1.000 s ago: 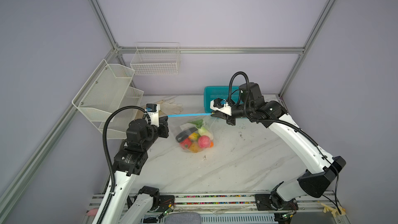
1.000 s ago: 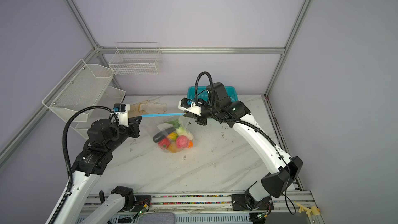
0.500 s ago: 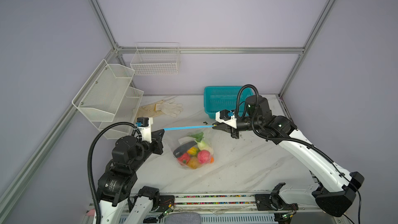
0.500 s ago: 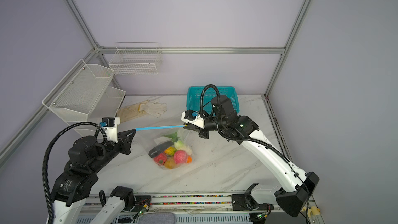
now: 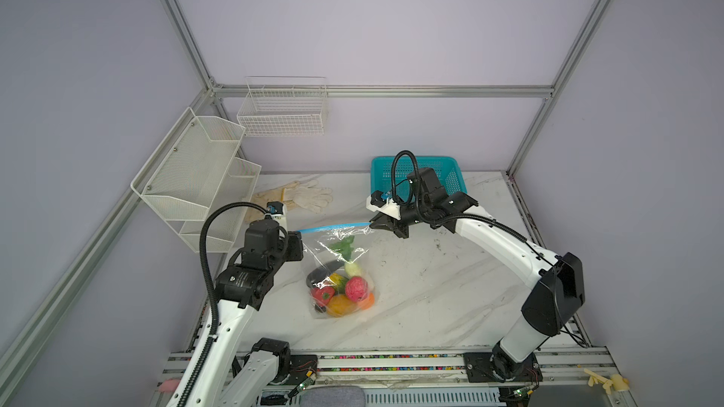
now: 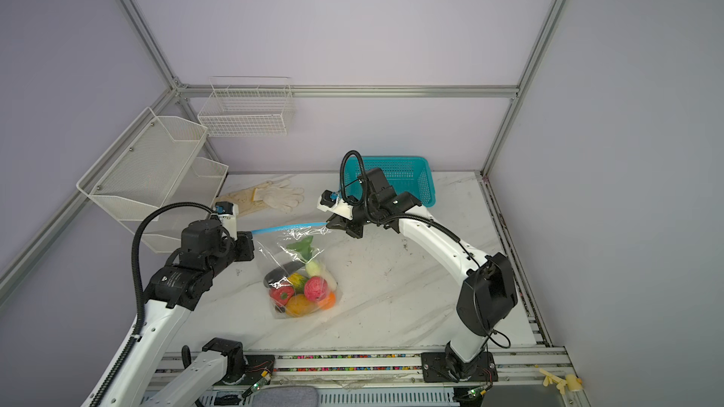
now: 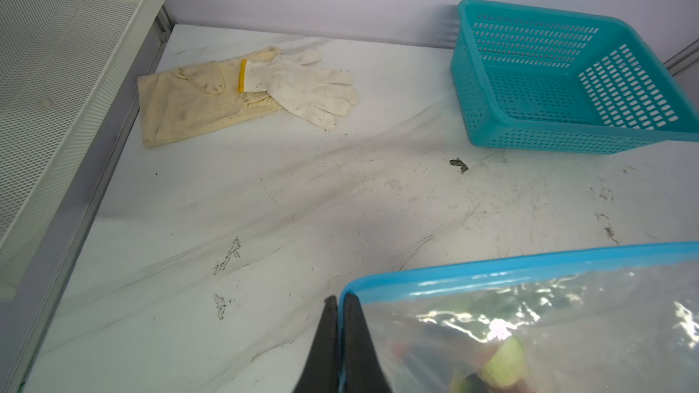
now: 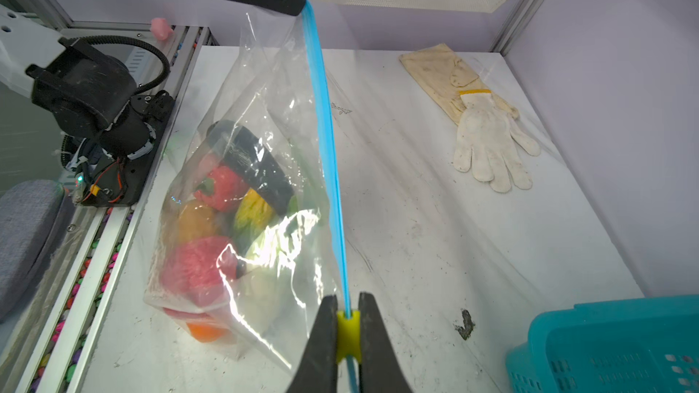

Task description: Place the food in the zip-top bag and seal the zipper

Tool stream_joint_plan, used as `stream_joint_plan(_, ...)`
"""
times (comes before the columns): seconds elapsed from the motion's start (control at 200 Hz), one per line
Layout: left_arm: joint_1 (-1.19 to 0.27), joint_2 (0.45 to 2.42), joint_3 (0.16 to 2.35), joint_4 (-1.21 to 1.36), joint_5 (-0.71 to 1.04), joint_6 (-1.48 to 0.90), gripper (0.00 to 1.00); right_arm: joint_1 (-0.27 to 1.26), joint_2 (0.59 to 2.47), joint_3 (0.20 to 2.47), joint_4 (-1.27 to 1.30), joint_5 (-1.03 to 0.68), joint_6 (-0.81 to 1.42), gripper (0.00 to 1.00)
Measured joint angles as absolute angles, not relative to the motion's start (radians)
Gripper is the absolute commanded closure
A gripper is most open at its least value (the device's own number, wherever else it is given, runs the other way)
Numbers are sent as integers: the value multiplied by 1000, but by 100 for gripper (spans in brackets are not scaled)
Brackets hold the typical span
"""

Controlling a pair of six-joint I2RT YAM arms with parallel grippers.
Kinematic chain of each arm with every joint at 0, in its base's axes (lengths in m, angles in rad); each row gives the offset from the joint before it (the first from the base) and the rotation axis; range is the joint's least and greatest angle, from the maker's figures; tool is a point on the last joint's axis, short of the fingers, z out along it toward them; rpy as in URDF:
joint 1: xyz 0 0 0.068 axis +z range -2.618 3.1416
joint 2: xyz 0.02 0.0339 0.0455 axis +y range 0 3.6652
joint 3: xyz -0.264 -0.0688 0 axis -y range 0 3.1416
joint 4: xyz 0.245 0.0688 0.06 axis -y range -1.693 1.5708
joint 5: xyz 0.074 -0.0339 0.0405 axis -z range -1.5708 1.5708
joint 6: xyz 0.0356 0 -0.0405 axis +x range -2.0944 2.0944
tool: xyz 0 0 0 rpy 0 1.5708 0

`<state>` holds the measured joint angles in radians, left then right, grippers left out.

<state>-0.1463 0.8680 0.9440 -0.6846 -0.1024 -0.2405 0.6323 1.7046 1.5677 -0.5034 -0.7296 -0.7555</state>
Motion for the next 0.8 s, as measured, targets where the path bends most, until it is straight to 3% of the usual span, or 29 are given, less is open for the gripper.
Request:
stream_joint_plan(0.475, -45, 1277, 948, -410, -71, -239, 100, 563, 2005, 1778, -476, -773, -836, 99)
stream_joint_plan(0.805, -8, 1557, 1043, -350, -66, -243, 100, 553, 2187, 1920, -479, -761, -845, 97)
